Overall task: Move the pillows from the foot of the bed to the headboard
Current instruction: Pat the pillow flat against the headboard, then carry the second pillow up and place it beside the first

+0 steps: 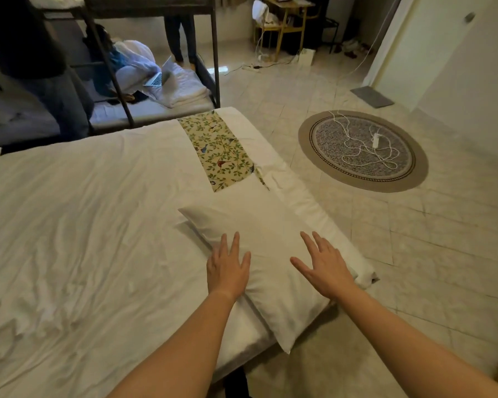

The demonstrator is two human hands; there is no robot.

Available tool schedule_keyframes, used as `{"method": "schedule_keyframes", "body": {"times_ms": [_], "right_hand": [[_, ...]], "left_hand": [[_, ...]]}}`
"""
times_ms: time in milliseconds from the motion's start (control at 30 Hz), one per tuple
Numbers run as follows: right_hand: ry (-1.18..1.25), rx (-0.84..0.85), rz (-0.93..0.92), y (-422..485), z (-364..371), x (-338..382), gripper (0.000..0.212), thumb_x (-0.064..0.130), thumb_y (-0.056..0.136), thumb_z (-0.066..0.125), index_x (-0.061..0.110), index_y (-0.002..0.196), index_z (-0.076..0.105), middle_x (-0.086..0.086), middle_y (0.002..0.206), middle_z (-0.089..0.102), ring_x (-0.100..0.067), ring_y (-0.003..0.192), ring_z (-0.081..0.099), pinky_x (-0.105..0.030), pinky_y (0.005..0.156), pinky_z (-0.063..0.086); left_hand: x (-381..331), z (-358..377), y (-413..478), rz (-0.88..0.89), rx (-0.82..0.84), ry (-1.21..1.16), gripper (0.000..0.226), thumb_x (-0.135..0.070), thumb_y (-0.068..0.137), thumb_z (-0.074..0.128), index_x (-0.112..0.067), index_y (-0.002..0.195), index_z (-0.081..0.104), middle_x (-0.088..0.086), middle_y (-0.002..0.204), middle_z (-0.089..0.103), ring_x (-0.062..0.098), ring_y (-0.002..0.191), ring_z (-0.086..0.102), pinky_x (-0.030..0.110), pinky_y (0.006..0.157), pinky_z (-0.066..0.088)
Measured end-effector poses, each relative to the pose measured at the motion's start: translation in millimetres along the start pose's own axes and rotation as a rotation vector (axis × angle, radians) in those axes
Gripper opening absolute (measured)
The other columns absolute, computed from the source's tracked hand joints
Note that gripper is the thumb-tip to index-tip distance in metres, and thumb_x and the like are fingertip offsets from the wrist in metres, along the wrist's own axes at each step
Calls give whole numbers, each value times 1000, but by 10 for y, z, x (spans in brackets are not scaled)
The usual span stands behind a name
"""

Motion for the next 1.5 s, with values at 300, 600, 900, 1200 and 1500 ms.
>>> {"method": "schedule_keyframes", "body": {"times_ms": [300, 600, 900, 1200, 1500], "right_hand": [[24, 30, -53, 1039, -146, -244, 81, 73, 104, 34, 36, 172, 8, -5, 179, 10, -27, 164, 12, -49, 131, 14], [8, 212, -271, 2183, -16, -667, 82, 73, 104, 36, 37, 171, 8, -5, 179, 8, -33, 163, 12, -46, 132, 13], [-18, 338, -373, 2882, 185, -996, 83, 76, 102, 39, 42, 170, 9, -5, 179, 8, -37, 162, 17, -49, 131, 19], [9, 355, -347, 3434, 645, -1060, 84, 76, 99, 44, 44, 170, 12, -8, 179, 12, -40, 159, 23, -51, 128, 24], [78, 375, -267, 3900, 1212, -1137, 85, 82, 96, 43, 51, 168, 9, -8, 179, 9, -37, 160, 21, -52, 129, 24]], "left_hand": [[-342, 172, 772, -90, -10, 0, 66, -60, 111, 26, -43, 170, 2, -6, 180, -2, 24, 166, 1, 46, 133, 11], [-568, 613, 1138, -369, -119, -34, 66, -59, 111, 26, -42, 171, 4, -5, 180, 0, 25, 165, 4, 45, 133, 14], [-751, 1164, 1161, -584, -146, -98, 66, -59, 110, 32, -45, 170, 7, -5, 180, 0, 25, 165, 5, 45, 132, 15], [-331, 1620, 1593, -674, -155, -183, 67, -60, 109, 37, -47, 169, 10, -3, 180, 4, 29, 164, 7, 50, 131, 20], [284, 2084, 1825, -799, -155, -212, 72, -66, 105, 41, -51, 168, 10, 1, 179, 10, 35, 161, 16, 48, 129, 21]]}}
Point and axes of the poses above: each hand's wrist, its own y-axis towards the middle knuckle, its own z-axis out of the palm, x = y × z, the point moved 7 cm from there along y, towards the middle knuckle
